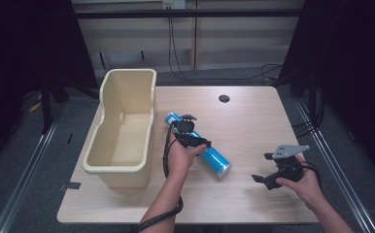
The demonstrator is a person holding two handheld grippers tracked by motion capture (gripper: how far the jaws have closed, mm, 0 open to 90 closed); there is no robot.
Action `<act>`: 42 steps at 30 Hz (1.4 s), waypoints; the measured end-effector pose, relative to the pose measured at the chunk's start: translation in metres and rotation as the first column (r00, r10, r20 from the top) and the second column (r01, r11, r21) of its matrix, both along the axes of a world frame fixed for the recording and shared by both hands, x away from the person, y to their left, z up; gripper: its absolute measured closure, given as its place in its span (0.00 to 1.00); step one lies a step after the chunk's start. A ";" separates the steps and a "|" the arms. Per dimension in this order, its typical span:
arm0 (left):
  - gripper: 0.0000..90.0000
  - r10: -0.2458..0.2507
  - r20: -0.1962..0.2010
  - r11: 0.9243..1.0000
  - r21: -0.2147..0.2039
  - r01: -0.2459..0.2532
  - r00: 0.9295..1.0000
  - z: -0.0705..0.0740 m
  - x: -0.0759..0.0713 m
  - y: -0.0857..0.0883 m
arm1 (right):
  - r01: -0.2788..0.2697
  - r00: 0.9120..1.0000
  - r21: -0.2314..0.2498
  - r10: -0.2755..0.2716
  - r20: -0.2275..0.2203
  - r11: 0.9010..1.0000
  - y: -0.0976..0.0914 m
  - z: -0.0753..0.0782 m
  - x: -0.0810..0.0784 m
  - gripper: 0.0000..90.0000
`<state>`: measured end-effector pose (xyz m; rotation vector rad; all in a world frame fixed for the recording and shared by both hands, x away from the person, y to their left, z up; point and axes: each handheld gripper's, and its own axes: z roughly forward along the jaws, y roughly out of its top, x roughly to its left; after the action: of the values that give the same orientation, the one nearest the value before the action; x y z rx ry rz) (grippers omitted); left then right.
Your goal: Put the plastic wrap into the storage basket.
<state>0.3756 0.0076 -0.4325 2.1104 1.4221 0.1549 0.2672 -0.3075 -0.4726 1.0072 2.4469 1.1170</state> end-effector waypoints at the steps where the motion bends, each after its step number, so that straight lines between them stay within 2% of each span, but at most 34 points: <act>1: 0.03 0.007 0.002 1.000 0.002 -0.007 1.000 -0.001 0.001 -0.001 | 0.000 1.000 0.000 0.000 0.000 1.000 0.000 0.000 0.000 0.02; 3: 0.03 0.022 -0.007 1.000 0.000 -0.022 1.000 -0.002 0.003 -0.002 | 0.000 1.000 -0.009 0.000 0.000 1.000 0.001 -0.001 0.000 0.02; 4: 0.03 0.027 -0.004 0.999 0.020 -0.027 1.000 -0.003 0.005 -0.004 | -0.005 1.000 -0.009 0.005 0.000 1.000 0.001 -0.001 0.000 0.02; 7: 0.03 0.047 -0.015 0.999 0.015 -0.047 0.999 -0.006 0.008 -0.007 | -0.002 1.000 -0.010 0.002 0.006 1.000 0.001 0.000 0.000 0.02; 8: 0.03 0.044 -0.014 0.998 0.035 -0.043 0.999 -0.006 0.009 -0.007 | 0.000 1.000 -0.007 0.000 0.005 1.000 0.001 0.000 0.000 0.02; 14: 0.02 0.082 -0.017 0.996 0.031 -0.081 0.997 -0.011 0.012 -0.009 | -0.001 1.000 -0.010 0.001 0.003 1.000 0.001 -0.002 0.001 0.02; 17: 0.02 0.088 -0.038 0.996 0.029 -0.087 0.995 -0.014 0.013 -0.008 | -0.001 1.000 -0.011 0.001 0.003 1.000 0.001 -0.002 0.001 0.02; 21: 0.01 0.105 -0.053 0.994 0.007 -0.105 0.993 -0.018 0.015 -0.008 | 0.010 1.000 -0.003 -0.010 -0.001 1.000 -0.001 -0.002 0.001 0.02; 24: 0.01 0.110 -0.048 0.994 -0.002 -0.111 0.993 -0.019 0.016 -0.008 | 0.017 1.000 -0.005 -0.017 0.002 1.000 -0.001 -0.001 0.001 0.02; 27: 0.00 0.121 -0.064 0.992 -0.018 -0.122 0.991 -0.021 0.017 -0.009 | 0.017 1.000 -0.002 -0.017 0.001 1.000 -0.001 -0.002 0.001 0.02; 35: 0.00 0.126 -0.080 0.991 -0.031 -0.129 0.989 -0.022 0.016 -0.005 | 0.020 1.000 0.012 -0.020 0.007 1.000 -0.002 0.000 0.001 0.02; 40: 0.00 0.148 -0.086 0.987 -0.053 -0.153 0.985 -0.026 0.016 -0.004 | 0.029 1.000 0.024 -0.029 0.005 0.999 -0.002 0.001 0.001 0.02; 41: 0.00 0.166 -0.100 0.983 -0.062 -0.173 0.981 -0.027 0.016 -0.005 | 0.029 0.999 0.031 -0.030 0.012 0.999 -0.001 0.002 0.001 0.02; 42: 0.00 0.173 -0.099 0.982 -0.063 -0.179 0.980 -0.027 0.016 -0.005 | 0.029 0.999 0.031 -0.030 0.012 0.999 -0.001 0.002 0.001 0.02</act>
<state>0.3914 0.0023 -0.4599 1.9547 1.6451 0.0738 0.2683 -0.3089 -0.4704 1.0392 2.4045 1.1519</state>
